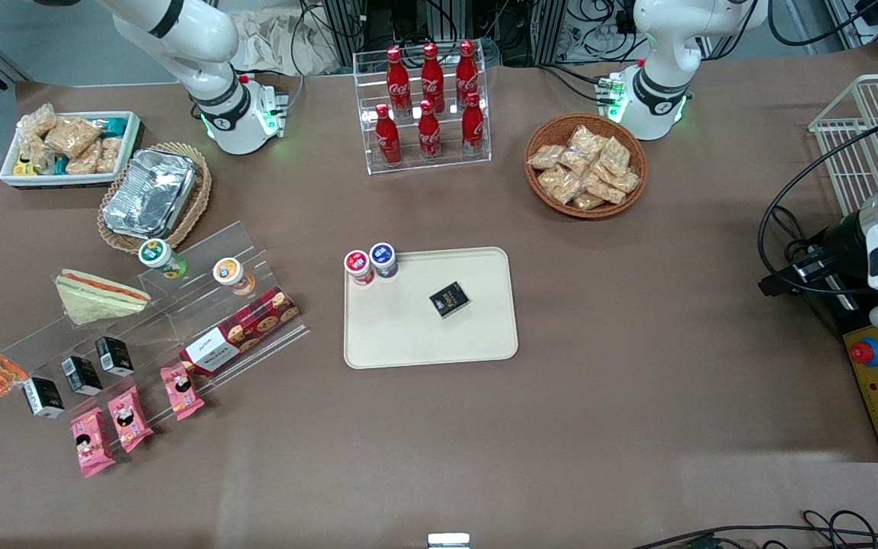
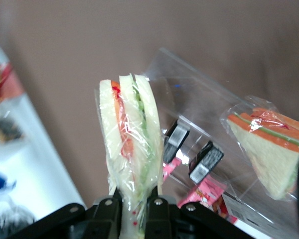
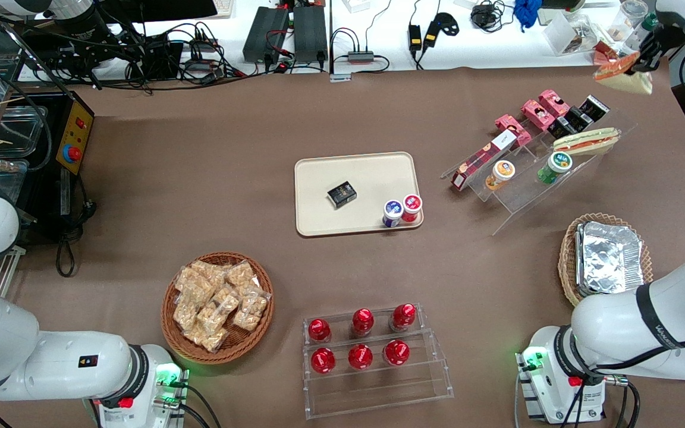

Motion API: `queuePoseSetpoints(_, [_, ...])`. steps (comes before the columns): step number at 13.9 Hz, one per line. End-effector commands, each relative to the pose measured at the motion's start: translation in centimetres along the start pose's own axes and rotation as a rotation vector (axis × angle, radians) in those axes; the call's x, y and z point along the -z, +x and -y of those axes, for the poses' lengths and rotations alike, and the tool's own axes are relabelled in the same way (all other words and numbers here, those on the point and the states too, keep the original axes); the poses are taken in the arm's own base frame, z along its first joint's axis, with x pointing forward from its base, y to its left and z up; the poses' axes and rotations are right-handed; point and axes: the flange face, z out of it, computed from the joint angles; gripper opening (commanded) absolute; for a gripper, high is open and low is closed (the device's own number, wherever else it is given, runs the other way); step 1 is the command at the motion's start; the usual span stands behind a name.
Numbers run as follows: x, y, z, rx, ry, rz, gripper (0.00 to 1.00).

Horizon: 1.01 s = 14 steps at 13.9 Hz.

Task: Place sandwich on tray
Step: 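Close the right gripper on the wrapped sandwich and lift it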

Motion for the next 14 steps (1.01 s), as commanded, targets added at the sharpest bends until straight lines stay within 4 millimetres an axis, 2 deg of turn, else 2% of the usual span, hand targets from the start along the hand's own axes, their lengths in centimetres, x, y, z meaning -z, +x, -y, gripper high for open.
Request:
queuePoseSetpoints(1, [3.8,-2.4,-1.3,0.256,-0.011,0.032,0.17])
queuePoseSetpoints(2, [4.7,-2.9,-1.8,0.348,-0.024,0.038,0.17])
queuePoseSetpoints(4, [6.5,-6.0,-3.5,0.659,-0.069,0.067,0.17])
queuePoseSetpoints(6, [6.7,-9.1,-5.2,0.974,-0.144,0.119,0.17])
queuePoseSetpoints(7, [7.3,-10.8,-5.8,1.074,-0.167,0.140,0.17])
queuePoseSetpoints(10, [9.0,-15.8,-7.0,1.222,-0.186,0.164,0.17])
queuePoseSetpoints(13, [8.9,-19.7,-8.7,1.343,-0.216,0.189,0.17])
queuePoseSetpoints(14, [9.1,-20.4,-9.0,1.357,-0.215,0.189,0.17])
